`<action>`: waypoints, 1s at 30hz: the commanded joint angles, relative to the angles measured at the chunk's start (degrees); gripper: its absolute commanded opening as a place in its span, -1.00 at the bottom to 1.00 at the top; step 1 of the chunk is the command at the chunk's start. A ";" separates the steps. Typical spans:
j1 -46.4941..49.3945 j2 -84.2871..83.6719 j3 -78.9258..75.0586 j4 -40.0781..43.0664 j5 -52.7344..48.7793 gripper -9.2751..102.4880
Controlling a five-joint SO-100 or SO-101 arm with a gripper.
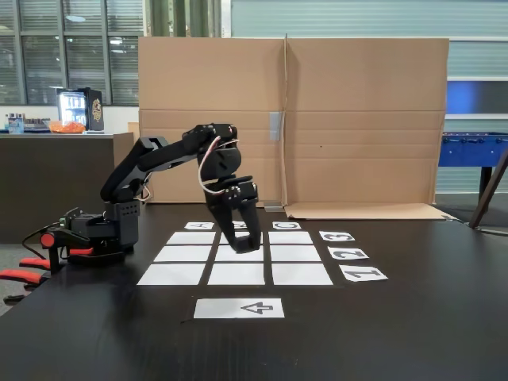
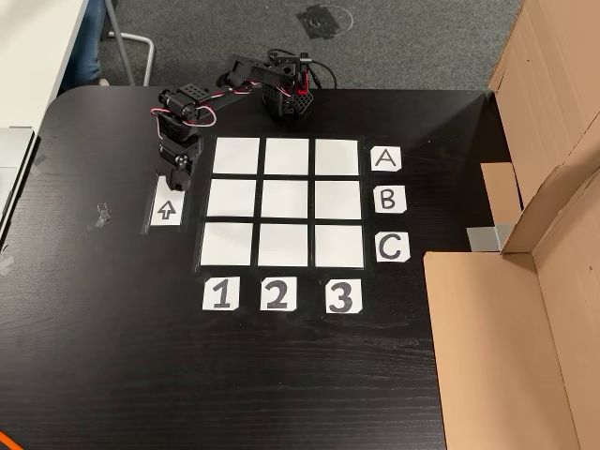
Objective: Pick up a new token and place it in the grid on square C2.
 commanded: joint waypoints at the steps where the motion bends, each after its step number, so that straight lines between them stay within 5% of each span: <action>1: -2.90 5.10 0.44 0.35 0.44 -0.84; 30: -24.70 10.46 9.40 -1.76 4.04 -0.84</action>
